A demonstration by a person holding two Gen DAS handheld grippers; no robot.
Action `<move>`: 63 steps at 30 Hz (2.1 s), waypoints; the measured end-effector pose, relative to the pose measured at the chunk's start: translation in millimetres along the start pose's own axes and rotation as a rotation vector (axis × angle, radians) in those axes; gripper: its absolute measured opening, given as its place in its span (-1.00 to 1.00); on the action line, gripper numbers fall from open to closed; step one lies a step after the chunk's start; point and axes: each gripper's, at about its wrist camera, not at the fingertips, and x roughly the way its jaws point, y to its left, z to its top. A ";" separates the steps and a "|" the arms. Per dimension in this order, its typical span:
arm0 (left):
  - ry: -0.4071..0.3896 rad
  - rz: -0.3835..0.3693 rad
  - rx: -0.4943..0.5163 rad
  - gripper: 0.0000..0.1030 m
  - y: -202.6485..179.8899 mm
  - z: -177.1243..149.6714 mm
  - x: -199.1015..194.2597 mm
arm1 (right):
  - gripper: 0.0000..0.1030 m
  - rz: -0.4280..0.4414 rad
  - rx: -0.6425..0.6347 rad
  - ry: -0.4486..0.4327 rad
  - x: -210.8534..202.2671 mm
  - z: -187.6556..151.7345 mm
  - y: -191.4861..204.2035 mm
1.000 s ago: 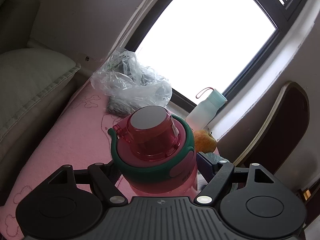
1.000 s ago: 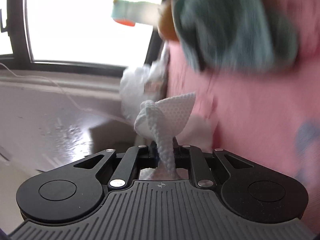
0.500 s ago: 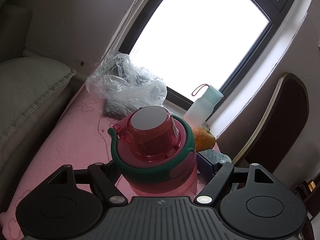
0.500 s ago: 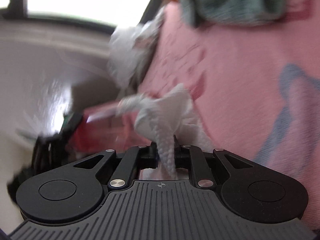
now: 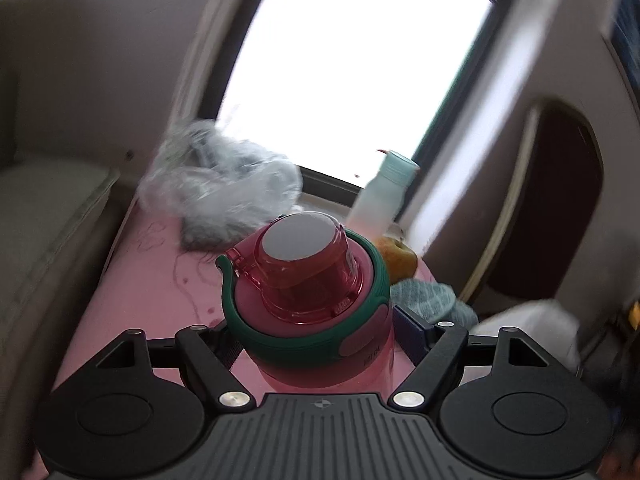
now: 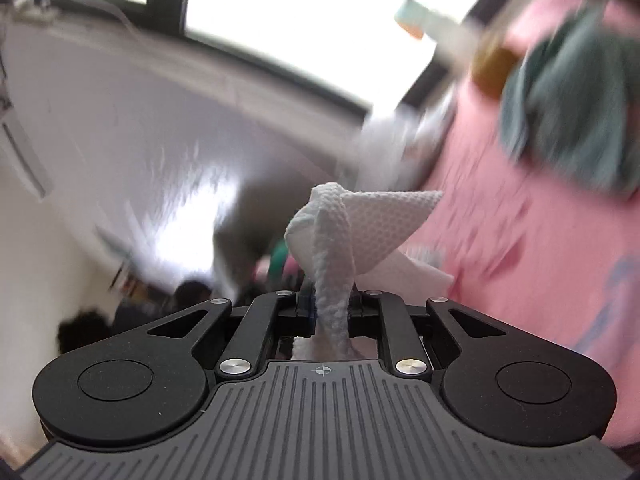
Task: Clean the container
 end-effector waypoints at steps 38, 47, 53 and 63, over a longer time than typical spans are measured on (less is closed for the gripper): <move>0.231 0.203 0.335 0.96 -44.7 -27.3 -5.0 | 0.81 -0.668 -0.347 0.114 14.7 -40.5 43.2; 0.250 0.205 0.186 0.94 2.9 -63.4 -29.2 | 0.82 -0.765 -0.566 -0.017 12.5 -51.1 60.0; 0.237 0.180 0.166 0.94 5.1 -67.3 -34.0 | 0.79 -0.849 -0.754 0.076 63.0 -41.2 36.0; 0.258 0.144 0.173 0.94 8.5 -75.2 -33.4 | -0.76 -0.798 -0.576 0.147 61.6 -31.5 19.9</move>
